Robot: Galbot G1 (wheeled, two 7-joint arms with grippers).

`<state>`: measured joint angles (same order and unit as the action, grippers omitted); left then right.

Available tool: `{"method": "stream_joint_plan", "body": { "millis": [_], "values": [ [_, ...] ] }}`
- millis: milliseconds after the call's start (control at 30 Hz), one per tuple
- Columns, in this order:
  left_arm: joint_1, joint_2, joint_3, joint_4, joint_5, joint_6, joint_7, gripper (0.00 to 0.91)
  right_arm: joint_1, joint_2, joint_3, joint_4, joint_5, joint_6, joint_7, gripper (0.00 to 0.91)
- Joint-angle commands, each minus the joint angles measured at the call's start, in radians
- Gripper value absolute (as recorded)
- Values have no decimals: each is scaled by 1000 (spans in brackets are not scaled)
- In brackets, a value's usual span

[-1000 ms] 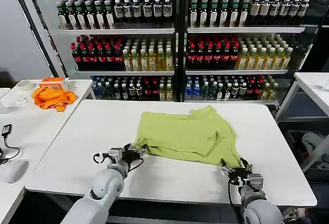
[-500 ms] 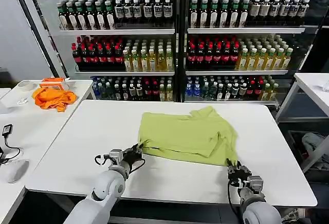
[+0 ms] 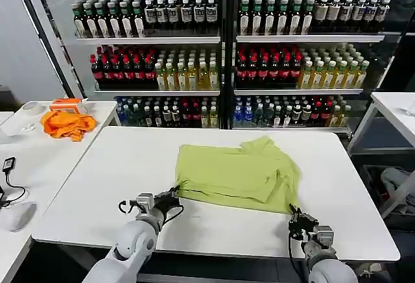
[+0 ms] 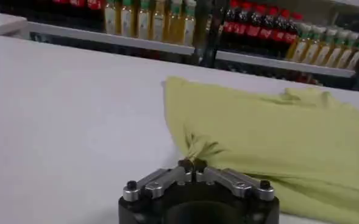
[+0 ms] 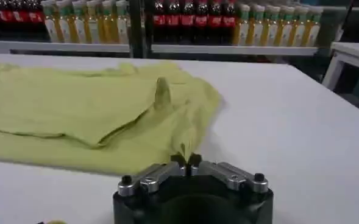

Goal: Fold and organize the clothes.

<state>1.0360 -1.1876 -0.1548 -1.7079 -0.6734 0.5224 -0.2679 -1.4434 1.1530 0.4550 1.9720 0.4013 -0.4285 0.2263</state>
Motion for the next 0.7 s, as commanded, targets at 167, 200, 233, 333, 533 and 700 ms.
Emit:
{"method": "stream_joint_plan", "body": {
  "millis": [167,200,233,333,533,700],
  "values": [
    [158,21,-47,-179,-2,26,-11,20,-97,-2,3,100,-23,-1,0,0],
    [170,22,-56,-195,-3,26,-12,20,-106,-3,5,111,-28,-2,0,0],
    [201,22,-72,-221,-2,29,-13,20,-129,-6,9,135,-36,-5,-1,0],
    [279,22,-110,-276,-2,30,-16,20,-171,-11,17,167,-56,-11,-5,0],
    [415,26,-173,-368,-2,30,-16,20,-235,-14,23,221,-101,-35,-8,725],
    [485,38,-222,-409,-1,28,-17,907,-279,-9,22,250,-149,-62,-8,907]
  ]
}}
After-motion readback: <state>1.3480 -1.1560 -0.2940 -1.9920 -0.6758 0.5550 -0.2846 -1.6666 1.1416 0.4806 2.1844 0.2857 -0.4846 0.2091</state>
